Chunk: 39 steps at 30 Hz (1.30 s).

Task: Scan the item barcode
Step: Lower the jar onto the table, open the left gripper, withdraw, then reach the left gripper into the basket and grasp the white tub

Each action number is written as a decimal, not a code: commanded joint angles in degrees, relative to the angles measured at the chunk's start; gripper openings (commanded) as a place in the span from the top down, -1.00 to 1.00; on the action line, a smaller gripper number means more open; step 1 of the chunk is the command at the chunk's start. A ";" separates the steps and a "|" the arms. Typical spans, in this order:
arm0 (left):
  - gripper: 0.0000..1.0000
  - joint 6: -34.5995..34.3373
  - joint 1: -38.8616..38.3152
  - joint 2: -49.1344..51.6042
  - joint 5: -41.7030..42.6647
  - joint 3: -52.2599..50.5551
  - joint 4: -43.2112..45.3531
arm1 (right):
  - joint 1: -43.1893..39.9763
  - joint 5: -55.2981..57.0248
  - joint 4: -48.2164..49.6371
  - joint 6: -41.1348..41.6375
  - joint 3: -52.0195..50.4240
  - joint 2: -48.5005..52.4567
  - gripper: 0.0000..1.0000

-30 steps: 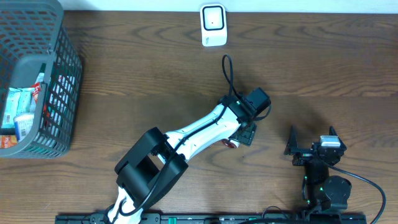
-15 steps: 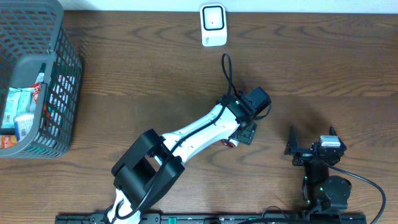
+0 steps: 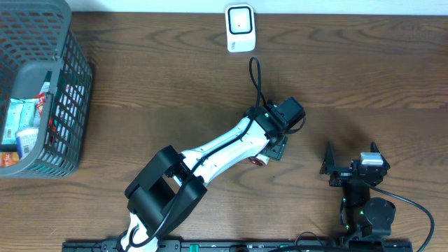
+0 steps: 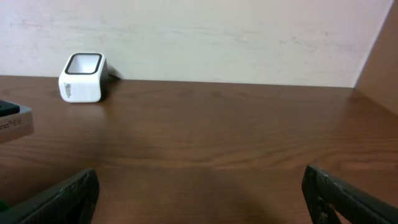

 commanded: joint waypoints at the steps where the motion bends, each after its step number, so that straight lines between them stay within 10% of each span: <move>1: -0.60 0.48 0.26 -2.10 -1.57 0.85 -0.07 | -0.39 0.13 -0.22 -0.22 -0.09 0.00 -0.98; 20: -0.60 4.57 8.50 -21.29 -4.11 3.37 -6.51 | -0.39 0.13 -0.24 -0.22 -0.09 0.02 -0.99; 39: -0.61 6.29 74.95 -35.87 -6.47 14.99 -16.20 | 0.39 0.13 -0.22 -0.22 -0.09 0.00 -0.98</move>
